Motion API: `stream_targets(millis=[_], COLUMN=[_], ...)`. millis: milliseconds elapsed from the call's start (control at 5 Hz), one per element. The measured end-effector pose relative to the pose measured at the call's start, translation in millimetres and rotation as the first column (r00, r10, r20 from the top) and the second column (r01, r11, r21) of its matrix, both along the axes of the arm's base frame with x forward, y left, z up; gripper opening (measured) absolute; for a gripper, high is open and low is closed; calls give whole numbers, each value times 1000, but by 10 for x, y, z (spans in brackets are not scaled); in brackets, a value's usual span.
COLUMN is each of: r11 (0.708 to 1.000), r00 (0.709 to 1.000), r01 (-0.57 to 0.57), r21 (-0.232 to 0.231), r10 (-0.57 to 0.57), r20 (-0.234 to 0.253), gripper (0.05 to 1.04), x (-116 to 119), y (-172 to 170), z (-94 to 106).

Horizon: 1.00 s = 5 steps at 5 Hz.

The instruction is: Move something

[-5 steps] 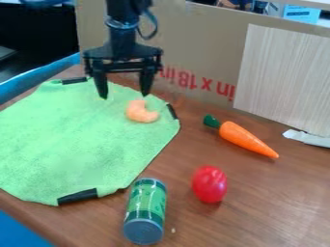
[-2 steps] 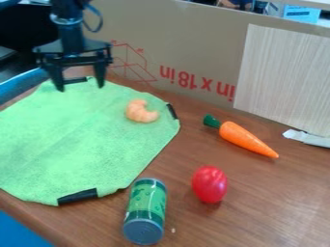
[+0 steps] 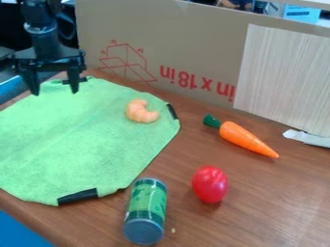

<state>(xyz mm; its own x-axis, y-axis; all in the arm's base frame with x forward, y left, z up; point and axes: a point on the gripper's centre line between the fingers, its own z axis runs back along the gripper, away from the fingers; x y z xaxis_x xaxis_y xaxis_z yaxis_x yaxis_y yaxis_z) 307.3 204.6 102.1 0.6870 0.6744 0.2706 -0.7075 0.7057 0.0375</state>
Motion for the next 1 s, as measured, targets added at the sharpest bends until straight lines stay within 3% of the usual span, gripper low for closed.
stream_targets(millis=[600, 800, 1000], r11=[999, 999, 1000], r00=[999, 1000, 999], r01=[31, 8, 25], r21=[-18, -33, -9], r10=[-30, -8, -25], r20=[16, 22, 37], gripper=[999, 999, 999], x=[-459, -655, -826], y=[602, 665, 644], z=[-243, -379, -468])
